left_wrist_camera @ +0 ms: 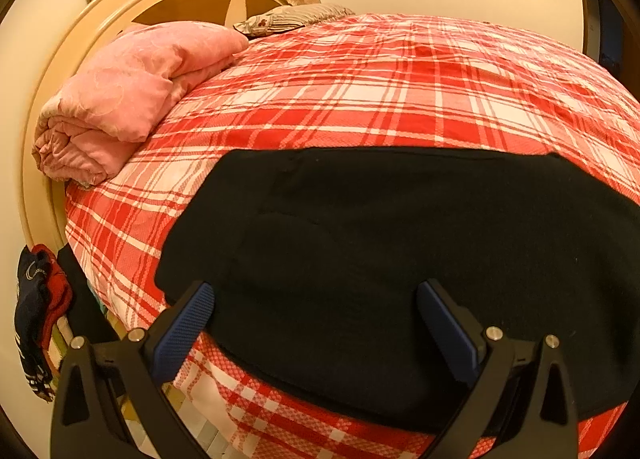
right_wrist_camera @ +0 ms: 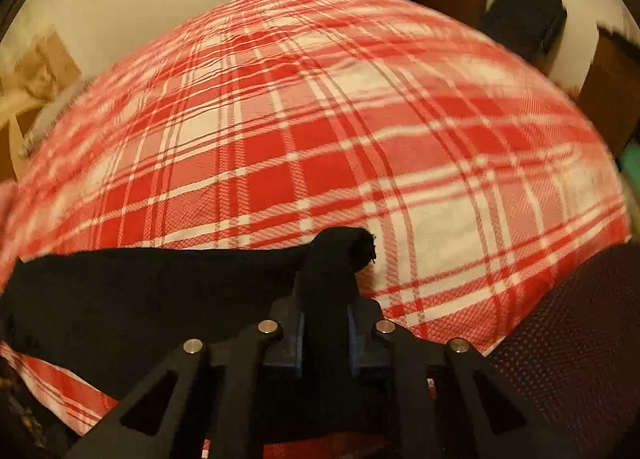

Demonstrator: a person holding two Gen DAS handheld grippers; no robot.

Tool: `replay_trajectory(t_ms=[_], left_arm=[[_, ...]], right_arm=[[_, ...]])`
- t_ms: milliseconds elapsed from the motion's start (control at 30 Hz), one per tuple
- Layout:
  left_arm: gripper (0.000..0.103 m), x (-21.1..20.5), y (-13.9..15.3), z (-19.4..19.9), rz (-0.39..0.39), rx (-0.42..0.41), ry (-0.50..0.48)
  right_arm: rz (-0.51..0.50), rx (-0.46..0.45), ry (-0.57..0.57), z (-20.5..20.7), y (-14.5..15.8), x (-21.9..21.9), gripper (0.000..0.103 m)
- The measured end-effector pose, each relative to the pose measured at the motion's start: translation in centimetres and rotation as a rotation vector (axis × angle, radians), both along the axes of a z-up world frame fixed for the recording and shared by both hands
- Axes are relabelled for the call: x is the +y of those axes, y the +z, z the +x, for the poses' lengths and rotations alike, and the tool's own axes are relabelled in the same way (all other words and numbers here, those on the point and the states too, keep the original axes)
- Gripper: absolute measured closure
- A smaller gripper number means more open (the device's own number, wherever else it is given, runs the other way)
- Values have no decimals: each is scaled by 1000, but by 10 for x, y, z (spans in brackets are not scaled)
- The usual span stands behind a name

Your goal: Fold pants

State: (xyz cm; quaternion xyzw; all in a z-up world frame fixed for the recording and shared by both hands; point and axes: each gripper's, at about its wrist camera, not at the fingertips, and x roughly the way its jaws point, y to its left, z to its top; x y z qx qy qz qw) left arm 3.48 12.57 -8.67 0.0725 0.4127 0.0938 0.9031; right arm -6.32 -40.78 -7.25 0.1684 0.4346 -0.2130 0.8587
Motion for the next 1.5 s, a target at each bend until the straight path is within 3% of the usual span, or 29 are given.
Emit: replay_trajectory(t_ms=[167, 233, 333, 467, 533, 600, 633, 767, 867, 1000, 1033, 1133, 1200, 1267, 1333, 1400, 1500], left_arm=[[0, -8, 6, 4, 55, -2, -38], [0, -12, 8, 5, 91, -10, -53], [0, -14, 9, 5, 91, -22, -49], [0, -11, 7, 5, 68, -30, -47], [0, -10, 7, 5, 63, -33, -51], [0, -11, 7, 6, 62, -31, -52], [0, -11, 7, 6, 64, -29, -53], [0, -14, 8, 5, 81, -28, -62], [0, -13, 16, 0, 54, -52, -85], [0, -23, 35, -15, -2, -130, -160], [0, -29, 40, -18, -23, -144, -194], [0, -47, 45, -24, -57, -147, -276], [0, -61, 41, -27, -49, -135, -317], [0, -70, 38, -32, -45, -125, -337], [0, -76, 36, -36, -66, -110, -359], [0, -81, 36, -41, -88, -103, -378], [0, -94, 36, -52, -78, -108, -440]], right_arm=[[-137, -204, 33, -8, 80, 23, 89], [-229, -219, 37, -3, 100, 26, 89], [-235, -119, 16, 21, 81, 7, 89], [-184, 2, 11, 48, 18, -22, 88], [-192, 108, -3, 64, -10, -30, 78], [-244, 82, -56, 62, -7, -34, 60], [-258, 78, -91, 61, -2, -37, 44], [-325, -19, -367, 27, 44, -41, 43], [-174, -235, -248, -3, 73, 4, 43], [137, -374, 33, -13, 62, 81, 43], [234, -392, 124, -9, 51, 108, 43], [399, -385, 282, 6, 21, 172, 44], [478, -372, 302, 17, 0, 194, 49], [518, -364, 284, 28, -19, 203, 50], [455, -327, 257, 33, -32, 205, 51], [462, -346, 232, 25, -34, 193, 53], [367, -353, 115, 6, -27, 164, 53]])
